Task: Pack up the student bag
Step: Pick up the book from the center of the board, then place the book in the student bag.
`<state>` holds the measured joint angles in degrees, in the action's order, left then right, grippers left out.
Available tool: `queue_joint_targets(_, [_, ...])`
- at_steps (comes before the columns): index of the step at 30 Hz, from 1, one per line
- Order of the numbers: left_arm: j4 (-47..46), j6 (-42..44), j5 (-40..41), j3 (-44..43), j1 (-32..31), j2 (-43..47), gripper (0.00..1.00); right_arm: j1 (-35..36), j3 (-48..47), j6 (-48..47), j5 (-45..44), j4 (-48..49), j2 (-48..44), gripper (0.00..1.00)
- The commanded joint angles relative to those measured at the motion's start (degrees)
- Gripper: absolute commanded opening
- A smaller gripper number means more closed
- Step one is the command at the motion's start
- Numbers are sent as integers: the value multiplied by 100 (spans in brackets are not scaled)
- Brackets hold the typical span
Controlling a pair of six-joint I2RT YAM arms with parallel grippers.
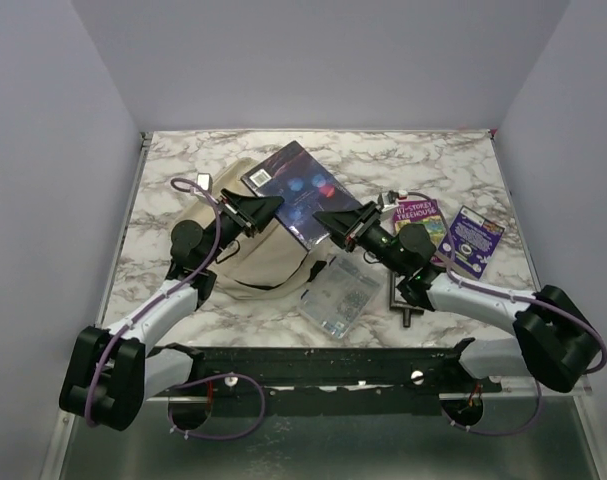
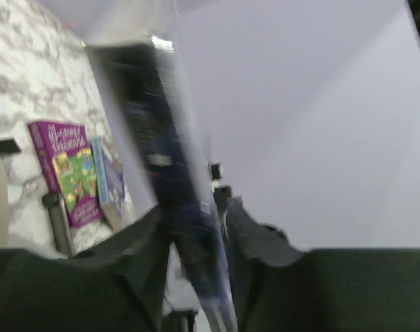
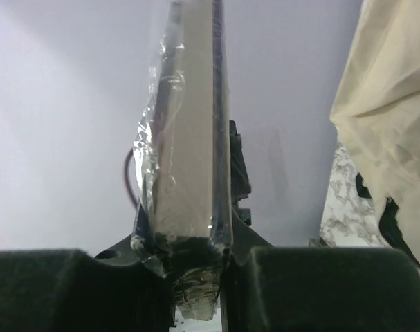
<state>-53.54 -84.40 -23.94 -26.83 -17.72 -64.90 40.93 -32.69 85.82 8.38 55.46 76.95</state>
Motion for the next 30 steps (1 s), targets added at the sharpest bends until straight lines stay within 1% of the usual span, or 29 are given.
queue_joint_targets(1, [1499, 1835, -970, -484, -189, 549, 50, -77, 19, -341, -1361, -1646, -1085, 0])
queue_joint_targets(2, [2375, 2496, -982, -652, -256, 683, 54, -129, -46, -610, -1531, -2277, -1350, 0])
queue_joint_targets(4, [3945, 3633, -634, -951, -505, 873, 63, -331, -422, -1178, -1804, -3736, -1811, 0])
queue_joint_targets(5, [4479, 4059, -391, -1065, -647, 931, 68, -472, -657, -1440, -1803, -4511, -1885, 0])
queue_joint_targets(6, [4989, 4511, -50, -1168, -857, 961, 73, -704, -911, -1735, -1718, -5024, -1942, 0])
queue_joint_targets(7, [5389, 4908, 365, -1269, -1141, 951, 95, -864, -1065, -1998, -1645, -5470, -1976, 0])
queue_joint_targets(8, [5733, 5246, 776, -1402, -1415, 880, 98, -982, -1205, -2366, -1602, -5844, -2026, 0])
queue_joint_targets(11, [6578, 5990, 2179, -1932, -2237, 328, 98, -1088, -1566, -3156, -1919, -6859, -2239, 0])
queue_joint_targets(12, [6725, 6153, 2716, -2063, -2442, 117, 98, -1087, -1640, -3318, -2112, -7144, -2374, 0])
queue_joint_targets(14, [6934, 6361, 3441, -2275, -2808, -297, 98, -1092, -1812, -3603, -2418, -7553, -2617, 0])
queue_joint_targets(16, [6989, 6417, 3727, -2439, -2903, -718, 98, -1096, -2002, -3829, -2563, -7873, -2811, 0])
queue_joint_targets(18, [7120, 6442, 3839, -2655, -2936, -1142, 98, -1097, -2167, -3975, -2589, -8105, -2941, 0])
queue_joint_targets(22, [7293, 6603, 4164, -3097, -3014, -1924, 94, -1096, -2298, -4104, -2583, -8378, -3161, 0])
queue_joint_targets(24, [7441, 6670, 4390, -3297, -3018, -2218, 91, -1096, -2227, -4110, -2475, -8346, -3298, 0])
queue_joint_targets(26, [7607, 6672, 4597, -3453, -3019, -2347, 86, -1096, -2194, -4160, -2217, -8272, -3346, 0])
queue_joint_targets(30, [7617, 6834, 4799, -3417, -3002, -2220, 76, -1097, -2345, -4415, -1396, -8381, -3080, 0])
